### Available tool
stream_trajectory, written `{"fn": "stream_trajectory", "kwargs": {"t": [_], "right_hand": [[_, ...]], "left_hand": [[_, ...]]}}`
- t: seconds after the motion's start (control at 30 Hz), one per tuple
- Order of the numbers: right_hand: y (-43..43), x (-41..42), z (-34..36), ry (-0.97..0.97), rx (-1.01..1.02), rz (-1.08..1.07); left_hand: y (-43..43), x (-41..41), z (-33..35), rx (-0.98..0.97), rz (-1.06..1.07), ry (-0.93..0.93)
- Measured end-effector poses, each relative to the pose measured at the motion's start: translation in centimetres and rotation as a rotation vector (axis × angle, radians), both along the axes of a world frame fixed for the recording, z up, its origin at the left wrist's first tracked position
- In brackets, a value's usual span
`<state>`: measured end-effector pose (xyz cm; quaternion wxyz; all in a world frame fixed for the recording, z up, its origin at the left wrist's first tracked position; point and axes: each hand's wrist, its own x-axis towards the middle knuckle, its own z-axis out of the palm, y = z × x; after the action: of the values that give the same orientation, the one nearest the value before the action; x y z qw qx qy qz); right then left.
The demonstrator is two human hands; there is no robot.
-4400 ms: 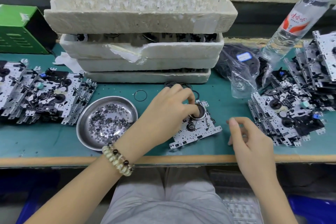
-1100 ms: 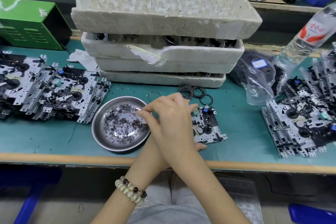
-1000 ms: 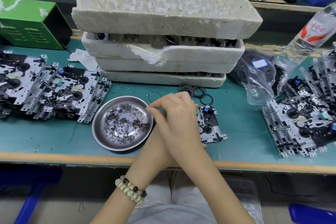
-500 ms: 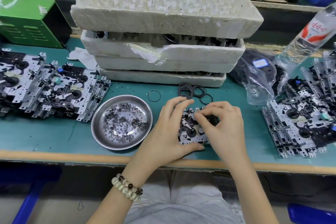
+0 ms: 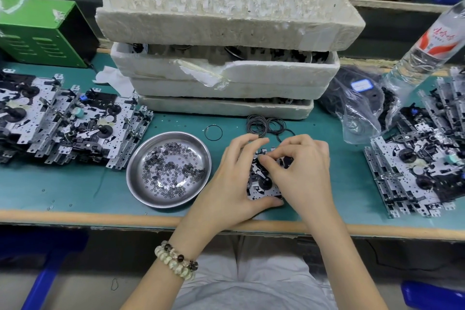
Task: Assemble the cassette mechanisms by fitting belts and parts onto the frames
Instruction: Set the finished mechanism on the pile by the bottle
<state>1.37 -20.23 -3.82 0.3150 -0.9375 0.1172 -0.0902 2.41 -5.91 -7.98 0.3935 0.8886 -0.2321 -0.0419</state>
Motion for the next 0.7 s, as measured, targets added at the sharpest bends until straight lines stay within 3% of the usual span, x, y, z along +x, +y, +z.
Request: {"fn": "stream_trajectory", "kwargs": {"t": [0.53,0.7], "right_hand": [[-1.3,2.4,2.1,0.195,-0.129,0.254],[-1.8,3.5,3.1,0.327,-0.056,0.346]], "left_hand": [[-0.1,-0.1,0.2,-0.062,-0.008,0.005],[0.1,-0.4,0.1,-0.117,-0.032,-0.022]]}}
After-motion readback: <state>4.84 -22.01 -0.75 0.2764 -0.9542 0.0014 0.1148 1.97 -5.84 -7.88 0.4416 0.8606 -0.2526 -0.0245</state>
